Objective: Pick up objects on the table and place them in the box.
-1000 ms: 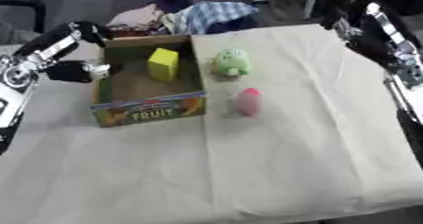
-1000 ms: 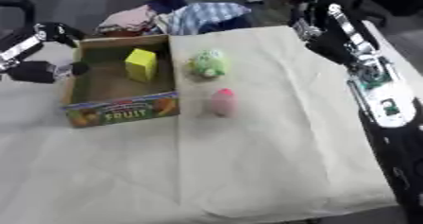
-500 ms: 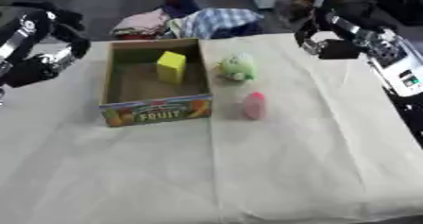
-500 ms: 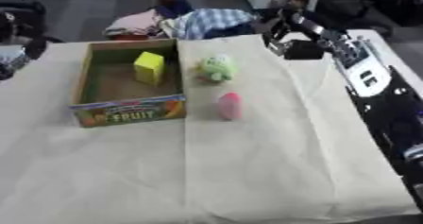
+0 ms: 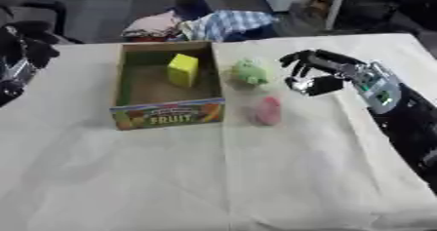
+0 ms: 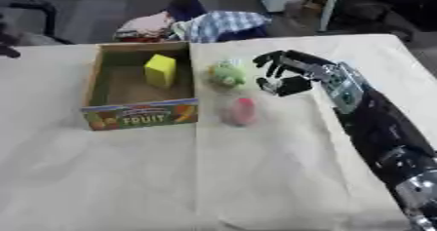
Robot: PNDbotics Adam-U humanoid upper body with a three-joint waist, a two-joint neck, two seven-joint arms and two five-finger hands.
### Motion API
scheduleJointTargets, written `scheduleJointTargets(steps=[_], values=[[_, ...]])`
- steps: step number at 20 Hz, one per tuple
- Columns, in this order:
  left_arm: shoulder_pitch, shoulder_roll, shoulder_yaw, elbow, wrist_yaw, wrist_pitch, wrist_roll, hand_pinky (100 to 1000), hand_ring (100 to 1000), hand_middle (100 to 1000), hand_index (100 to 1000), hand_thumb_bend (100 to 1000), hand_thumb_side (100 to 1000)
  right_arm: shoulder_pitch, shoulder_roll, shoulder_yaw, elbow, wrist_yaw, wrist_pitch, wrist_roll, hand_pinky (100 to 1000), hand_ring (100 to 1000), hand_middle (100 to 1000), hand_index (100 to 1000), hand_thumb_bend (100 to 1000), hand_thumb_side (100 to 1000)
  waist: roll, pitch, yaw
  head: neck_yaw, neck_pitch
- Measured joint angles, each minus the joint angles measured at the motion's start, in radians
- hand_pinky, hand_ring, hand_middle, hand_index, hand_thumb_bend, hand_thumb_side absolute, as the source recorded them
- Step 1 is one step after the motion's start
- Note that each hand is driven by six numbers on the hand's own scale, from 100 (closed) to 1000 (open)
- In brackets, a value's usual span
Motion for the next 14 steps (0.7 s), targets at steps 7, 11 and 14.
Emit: scheduleJointTargets(steps=[7,11,14], values=[[0.03,-0.017,0.022,-0.008,0.001,0.011,0.011,844,666,672,847,399,721,0.0,0.027,-0.004,0.035,0.105,-0.037,-0.005,707,751,767,879,222,534,-0.005,-0.001,0.007,-0.001,0.0],[0.037,-0.025,0.027,-0.008,0.001,0.013,0.013,845,666,672,848,395,726,0.0,0.034,-0.003,0.034,0.161,-0.059,-0.024,705,744,667,779,238,513,-0.005,-0.001,0.008,-0.001,0.0],[0.04,-0.027,0.028,-0.008,0.001,0.013,0.013,845,666,671,848,393,730,0.001,0.034,0.001,0.027,0.181,-0.078,-0.037,697,720,567,650,224,476,-0.005,-0.001,0.009,-0.001,0.0]])
